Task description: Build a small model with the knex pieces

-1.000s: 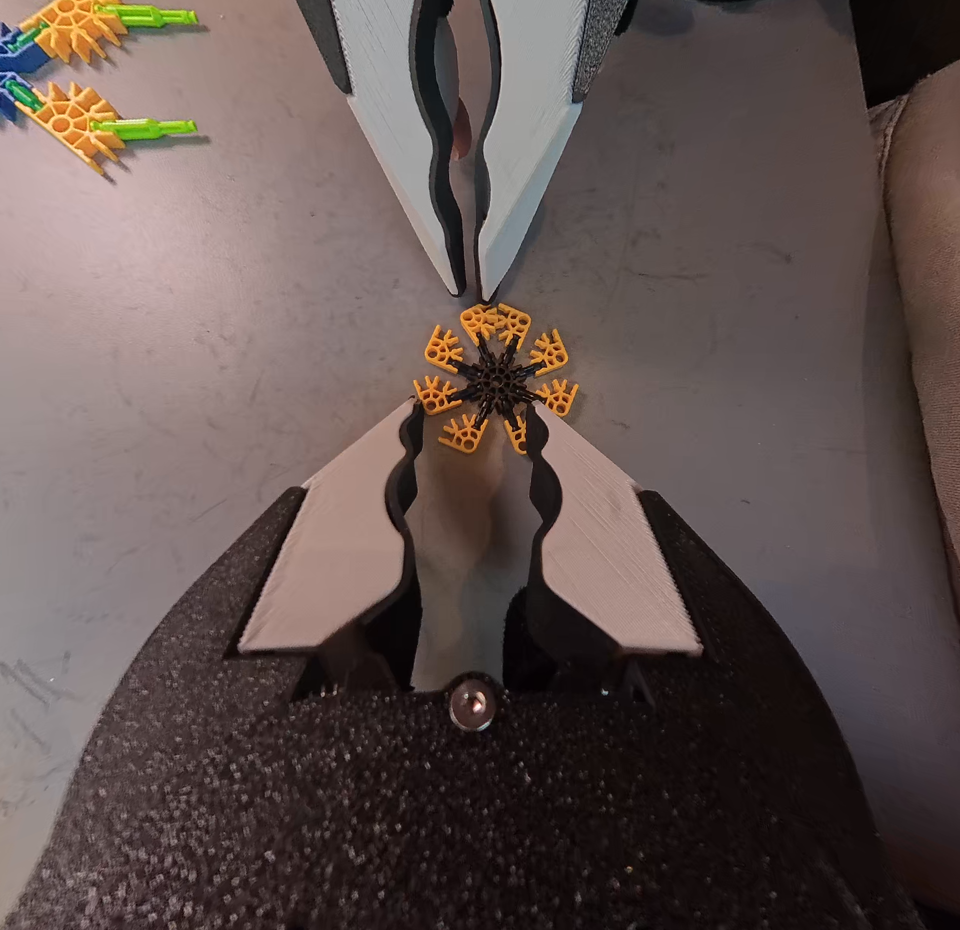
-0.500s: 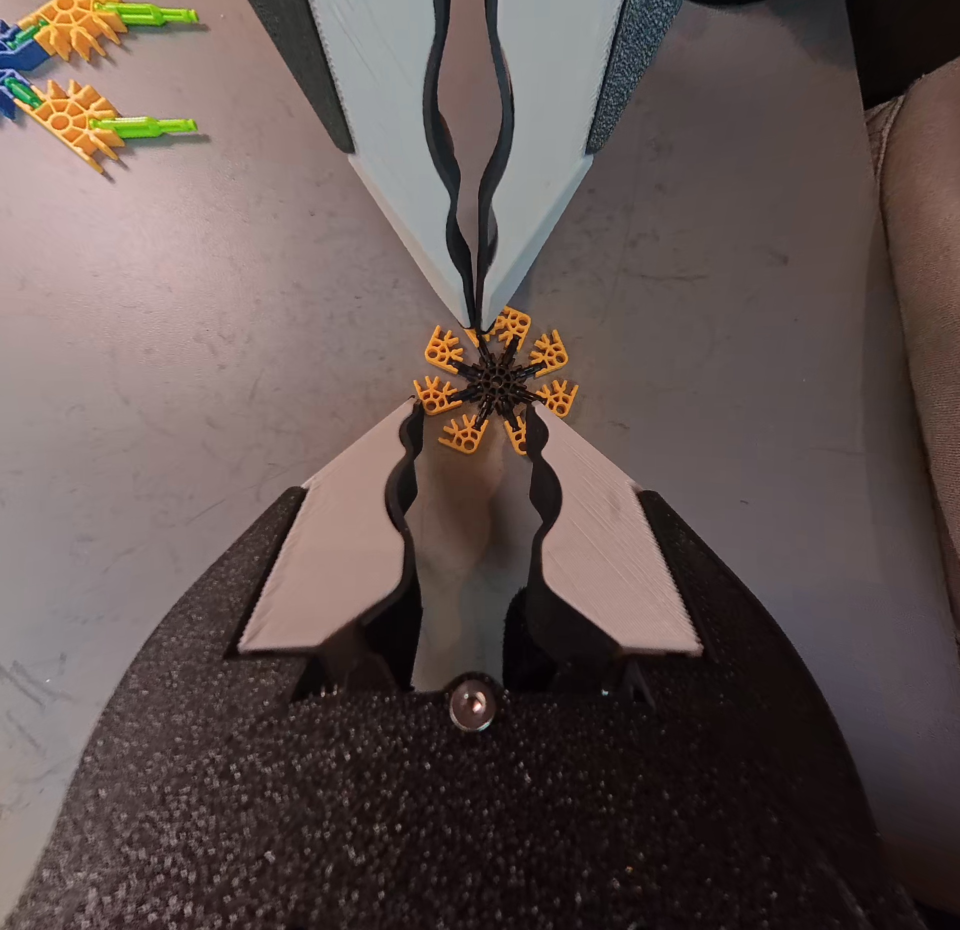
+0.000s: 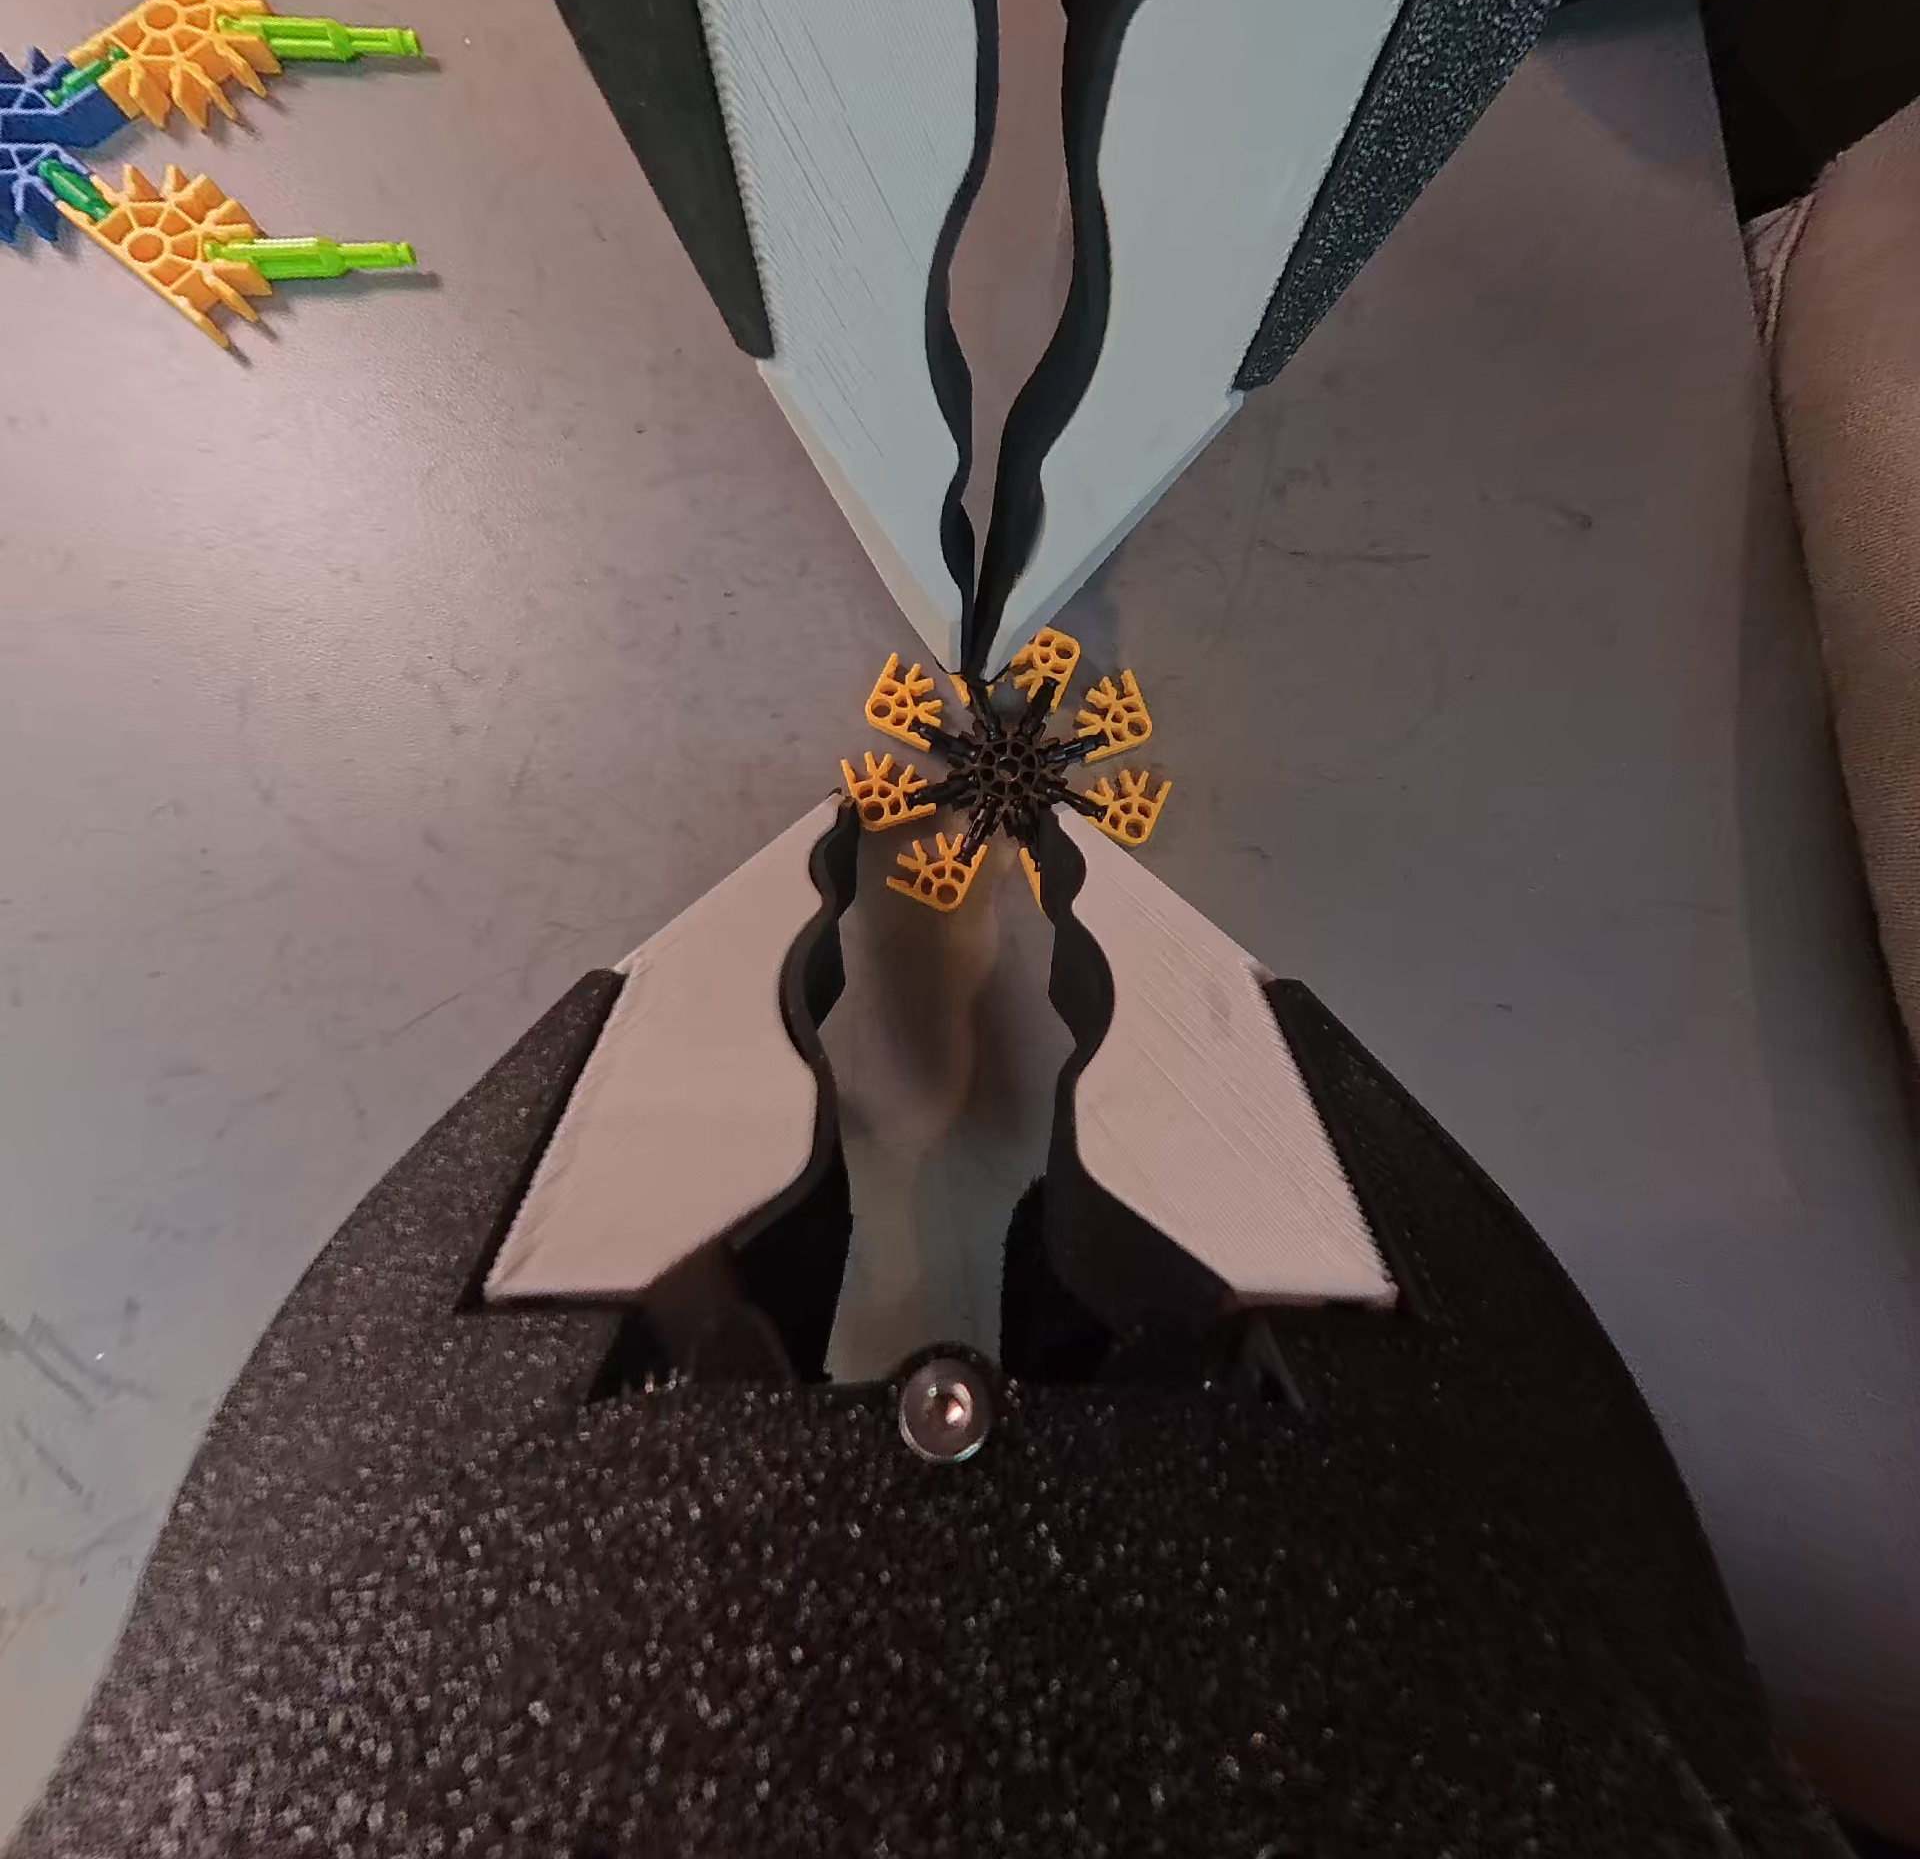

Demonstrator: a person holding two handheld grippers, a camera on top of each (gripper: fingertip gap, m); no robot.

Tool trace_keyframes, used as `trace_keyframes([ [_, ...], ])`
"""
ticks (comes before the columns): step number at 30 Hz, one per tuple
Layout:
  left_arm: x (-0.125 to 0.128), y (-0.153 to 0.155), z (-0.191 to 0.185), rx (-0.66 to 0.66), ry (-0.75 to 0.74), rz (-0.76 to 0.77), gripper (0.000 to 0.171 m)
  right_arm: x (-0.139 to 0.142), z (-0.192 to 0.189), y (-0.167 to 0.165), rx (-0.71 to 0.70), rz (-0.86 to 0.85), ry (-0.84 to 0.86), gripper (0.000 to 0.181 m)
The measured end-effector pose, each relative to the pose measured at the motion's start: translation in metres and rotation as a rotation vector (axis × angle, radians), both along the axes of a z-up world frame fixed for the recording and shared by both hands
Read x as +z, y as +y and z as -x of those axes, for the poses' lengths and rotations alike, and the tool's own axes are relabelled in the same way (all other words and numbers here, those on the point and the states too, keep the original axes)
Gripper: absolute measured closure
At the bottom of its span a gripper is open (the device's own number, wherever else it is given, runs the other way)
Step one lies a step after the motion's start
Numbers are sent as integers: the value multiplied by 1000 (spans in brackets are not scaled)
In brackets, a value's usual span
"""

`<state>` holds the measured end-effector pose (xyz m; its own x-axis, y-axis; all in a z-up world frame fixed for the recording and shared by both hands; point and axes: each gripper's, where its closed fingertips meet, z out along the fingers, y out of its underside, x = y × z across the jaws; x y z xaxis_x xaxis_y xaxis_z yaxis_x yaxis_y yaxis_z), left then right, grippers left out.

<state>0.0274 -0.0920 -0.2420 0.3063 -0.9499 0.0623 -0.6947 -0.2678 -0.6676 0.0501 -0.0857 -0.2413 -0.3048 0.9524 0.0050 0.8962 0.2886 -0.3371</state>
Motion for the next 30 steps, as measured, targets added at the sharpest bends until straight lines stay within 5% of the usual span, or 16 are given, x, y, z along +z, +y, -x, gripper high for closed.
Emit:
trace_keyframes([
  [6,0,0,0,-1,7,-7,136,1,1,0,-24,51,7,181],
  [10,0,0,0,-6,8,-14,136,10,6,1,-72,131,162,181],
  [13,0,-1,1,-19,2,-15,136,29,7,1,-138,216,301,170],
  [21,13,6,14,4,-95,25,134,11,2,7,-196,184,345,149],
  [30,24,26,29,107,-164,12,144,1,12,-10,-42,71,117,123],
])
